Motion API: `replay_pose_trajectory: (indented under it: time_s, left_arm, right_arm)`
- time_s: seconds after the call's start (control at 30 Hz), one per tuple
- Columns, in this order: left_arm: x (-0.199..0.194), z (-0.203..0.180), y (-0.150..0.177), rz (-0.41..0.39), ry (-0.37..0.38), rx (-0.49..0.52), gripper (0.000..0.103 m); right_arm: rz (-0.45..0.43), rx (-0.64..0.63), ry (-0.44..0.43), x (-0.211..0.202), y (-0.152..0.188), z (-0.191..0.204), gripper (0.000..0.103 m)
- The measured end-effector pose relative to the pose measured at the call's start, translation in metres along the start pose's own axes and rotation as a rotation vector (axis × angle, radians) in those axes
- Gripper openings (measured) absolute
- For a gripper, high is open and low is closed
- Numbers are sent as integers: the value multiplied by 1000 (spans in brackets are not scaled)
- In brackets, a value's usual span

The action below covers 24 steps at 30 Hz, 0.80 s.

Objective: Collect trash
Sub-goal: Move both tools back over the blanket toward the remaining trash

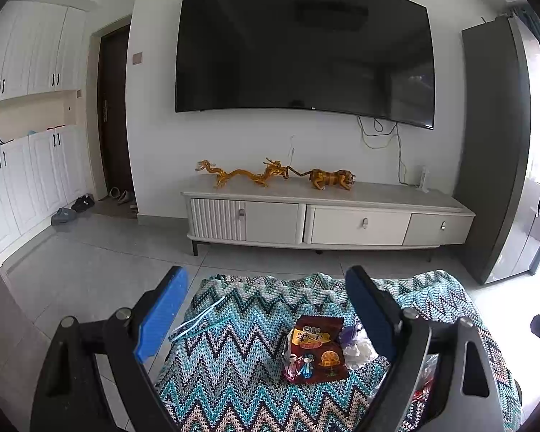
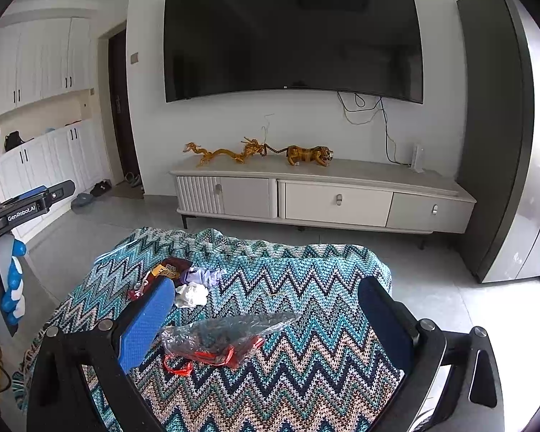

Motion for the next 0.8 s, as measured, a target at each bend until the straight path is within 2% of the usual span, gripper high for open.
replay_pose_trajectory:
  time_s: [0.47, 0.8]
  left_arm:
    - [9, -4, 9, 37, 10, 11, 89]
    - [18, -25, 27, 84, 62, 52, 89]
  right_arm:
    - [17, 16, -9, 4, 7, -2, 103]
    - [45, 31, -25, 13, 17, -5, 103]
Point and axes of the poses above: each gripper's, at about its wrist camera, not at the fingertips, and x roughly the way its jaws point, z to its left, y to its underside, the point moved 10 cm from there along x, roughly the way its jaws point, and after that the axes turned 14 degrees about -y, right-handed, at the moved point
